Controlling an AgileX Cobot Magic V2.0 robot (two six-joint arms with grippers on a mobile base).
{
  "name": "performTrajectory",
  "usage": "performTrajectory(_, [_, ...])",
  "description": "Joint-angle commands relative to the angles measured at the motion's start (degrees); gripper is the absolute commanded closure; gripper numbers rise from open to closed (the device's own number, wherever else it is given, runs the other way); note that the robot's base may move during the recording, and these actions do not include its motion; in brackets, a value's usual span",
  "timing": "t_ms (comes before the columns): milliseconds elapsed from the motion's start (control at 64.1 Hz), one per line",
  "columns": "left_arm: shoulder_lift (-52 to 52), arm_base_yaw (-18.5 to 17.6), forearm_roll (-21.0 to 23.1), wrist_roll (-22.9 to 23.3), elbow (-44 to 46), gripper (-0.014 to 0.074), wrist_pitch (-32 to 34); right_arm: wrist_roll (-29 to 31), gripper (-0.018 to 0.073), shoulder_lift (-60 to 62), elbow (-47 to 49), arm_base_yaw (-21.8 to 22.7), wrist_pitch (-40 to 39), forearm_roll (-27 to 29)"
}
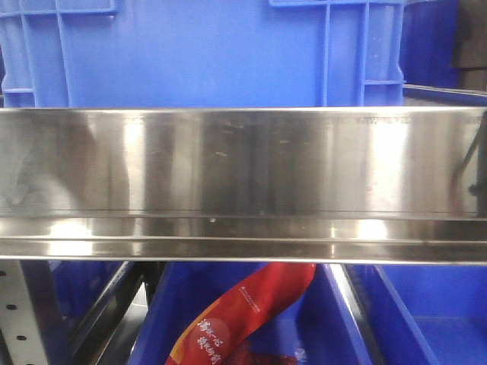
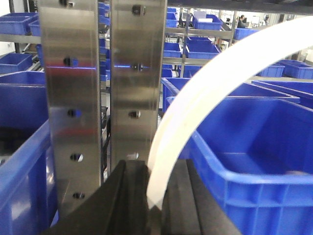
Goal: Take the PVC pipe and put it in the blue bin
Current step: 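Open both grippers to drop the clamp into the blue bin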
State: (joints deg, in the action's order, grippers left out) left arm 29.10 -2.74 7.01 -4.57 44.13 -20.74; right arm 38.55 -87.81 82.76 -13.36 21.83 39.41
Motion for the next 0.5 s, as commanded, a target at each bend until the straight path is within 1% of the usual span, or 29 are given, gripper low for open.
performTrajectory(0, [2.0, -1.7, 0.7, -1.7, 3.3, 0.0707, -0.5, 0.4, 0.0358, 1.7, 0.6, 0.0, -0.9, 0.4])
performTrajectory(94, [4.5, -4.6, 0.8, -4.9, 6.0, 0.0707, -1.0, 0.4, 0.0524, 3.6, 0.6, 0.0, -0.9, 0.4])
performTrajectory(125, [5.6, -6.1, 0.8, -5.8, 6.9, 0.0707, -1.0, 0.4, 0.0594, 4.3, 0.6, 0.2, -0.8, 0.4])
performTrajectory(171, [7.0, -8.2, 0.8, -5.9, 8.2, 0.0707, -1.0, 0.4, 0.0683, 5.1, 0.6, 0.2, -0.5, 0.4])
performTrajectory(187, [7.4, -8.9, 0.8, -5.9, 8.5, 0.0707, -1.0, 0.4, 0.0728, 5.4, 0.6, 0.2, -0.3, 0.4])
performTrajectory(281, [11.2, -13.1, 0.8, -5.9, 10.9, 0.0707, -0.6, 0.4, 0.0727, 7.6, 0.6, 0.2, 2.0, 0.4])
performTrajectory(327, [13.3, -15.2, 0.0, -5.9, 12.1, 0.0707, -0.3, 0.4, 0.0727, 8.5, 0.6, 0.2, 3.7, 0.4])
performTrajectory(436, [18.1, -18.7, -0.9, -5.9, 15.1, 0.0707, 0.9, 0.4, 0.0727, 11.4, 0.6, 0.2, 9.6, 0.4])
performTrajectory(483, [21.2, -20.0, -0.9, -5.9, 16.7, 0.0707, 2.4, 0.4, 0.0727, 12.9, 0.5, 0.2, 12.6, 0.0])
